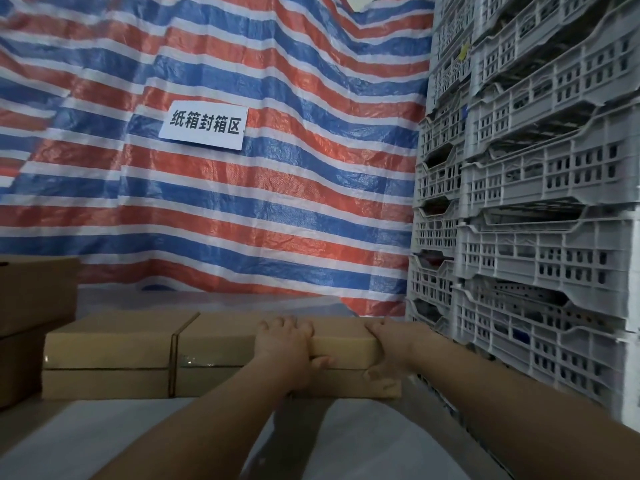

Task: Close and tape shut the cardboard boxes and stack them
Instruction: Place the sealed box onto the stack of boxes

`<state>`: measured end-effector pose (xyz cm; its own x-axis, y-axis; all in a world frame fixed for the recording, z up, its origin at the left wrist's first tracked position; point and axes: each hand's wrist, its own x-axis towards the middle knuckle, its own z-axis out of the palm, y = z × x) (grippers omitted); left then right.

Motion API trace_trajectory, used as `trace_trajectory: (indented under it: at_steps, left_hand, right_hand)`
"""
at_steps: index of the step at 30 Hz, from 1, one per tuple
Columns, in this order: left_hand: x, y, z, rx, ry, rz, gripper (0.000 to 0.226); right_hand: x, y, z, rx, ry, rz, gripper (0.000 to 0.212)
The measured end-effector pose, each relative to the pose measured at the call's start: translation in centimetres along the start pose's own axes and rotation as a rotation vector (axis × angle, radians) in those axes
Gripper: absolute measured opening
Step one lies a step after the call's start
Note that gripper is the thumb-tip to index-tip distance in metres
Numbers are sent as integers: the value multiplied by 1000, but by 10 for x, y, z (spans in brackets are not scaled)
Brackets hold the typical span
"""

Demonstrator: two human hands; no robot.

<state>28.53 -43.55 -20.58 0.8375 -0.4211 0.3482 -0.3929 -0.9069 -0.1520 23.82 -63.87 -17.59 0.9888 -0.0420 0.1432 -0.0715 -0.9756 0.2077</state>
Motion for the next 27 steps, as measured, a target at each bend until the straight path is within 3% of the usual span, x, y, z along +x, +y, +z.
trace_trajectory:
  at_steps: [7, 14, 21, 27]
  left_hand:
    - [3, 1, 7, -14, 28, -47, 83]
    - [-17, -23, 0, 13, 100, -119, 60]
    - [-57, -46, -22, 6, 86, -128, 71]
    - [-109, -62, -74, 24, 158, -75, 32]
  right_hand:
    - [-8, -20, 1, -194, 70, 104, 88]
    - [-19, -46, 8, -317, 172, 57, 67]
    - [-51, -61, -26, -417, 175, -32, 41]
    - [-101, -86, -75, -429, 160, -39, 35]
